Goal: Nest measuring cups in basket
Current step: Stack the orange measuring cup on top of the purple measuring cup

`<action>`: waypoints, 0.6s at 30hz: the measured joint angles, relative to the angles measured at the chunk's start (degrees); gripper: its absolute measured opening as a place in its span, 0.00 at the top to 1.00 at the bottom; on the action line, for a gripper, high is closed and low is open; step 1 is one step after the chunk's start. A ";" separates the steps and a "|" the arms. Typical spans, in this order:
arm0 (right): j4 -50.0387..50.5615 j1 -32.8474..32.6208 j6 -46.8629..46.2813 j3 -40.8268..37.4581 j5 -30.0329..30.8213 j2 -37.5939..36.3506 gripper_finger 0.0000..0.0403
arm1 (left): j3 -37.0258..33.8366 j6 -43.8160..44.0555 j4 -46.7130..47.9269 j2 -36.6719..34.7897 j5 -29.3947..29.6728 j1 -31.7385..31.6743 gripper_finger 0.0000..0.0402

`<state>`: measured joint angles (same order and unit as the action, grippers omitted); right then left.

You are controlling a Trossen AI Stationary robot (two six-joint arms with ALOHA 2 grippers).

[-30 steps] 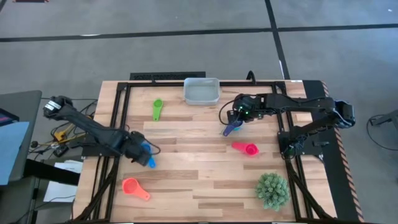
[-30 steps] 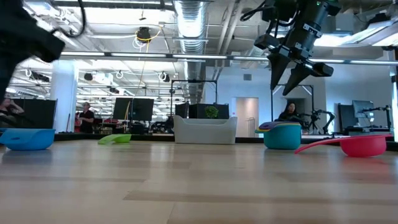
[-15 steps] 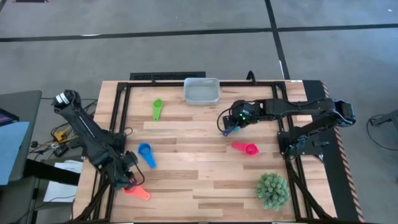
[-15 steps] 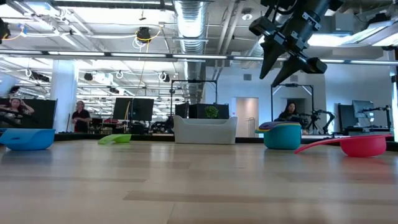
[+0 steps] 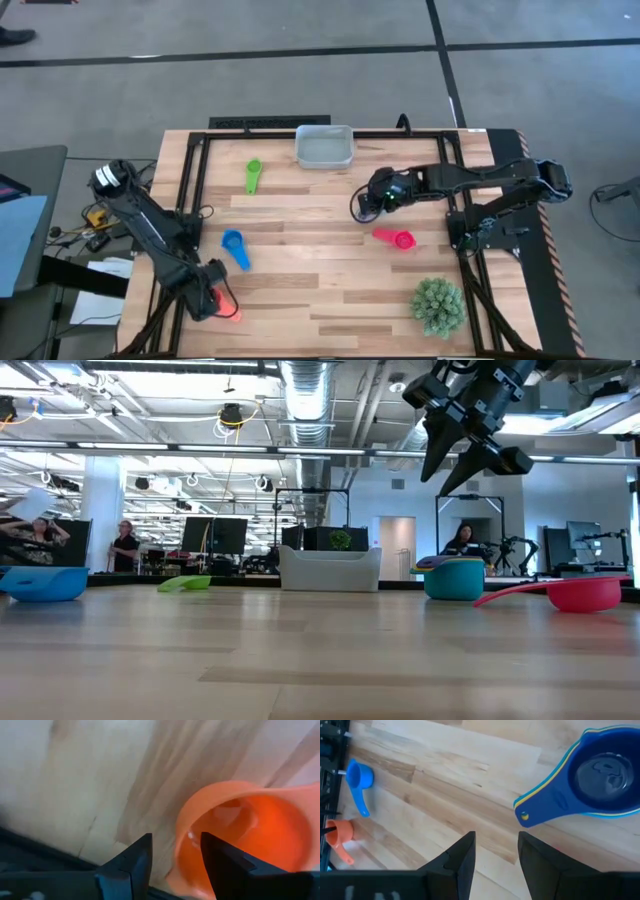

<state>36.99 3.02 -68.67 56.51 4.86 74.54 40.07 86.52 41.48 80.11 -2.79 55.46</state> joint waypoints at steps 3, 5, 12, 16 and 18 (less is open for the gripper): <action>-0.02 -0.67 -0.53 0.00 -0.05 0.00 0.58 | 0.00 -2.36 -2.29 1.37 -0.02 -0.01 0.66; -0.04 -1.30 -1.21 0.00 -0.21 0.00 0.59 | 0.00 -3.65 -3.20 1.69 0.02 -0.36 0.73; -0.21 -4.43 -2.98 0.00 -0.36 0.00 0.69 | 0.00 -9.48 -5.08 1.56 0.25 -4.23 0.98; -0.32 -6.15 -3.52 0.00 -0.35 0.00 0.76 | 0.22 -14.73 -7.72 1.56 0.22 -7.55 0.98; -0.33 -7.00 -3.96 0.00 -0.35 0.00 0.78 | 1.01 -17.63 -7.86 1.56 0.21 -9.49 0.98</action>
<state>36.67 -3.99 -72.63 56.51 4.51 74.54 41.08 68.89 33.62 81.67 -2.58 45.97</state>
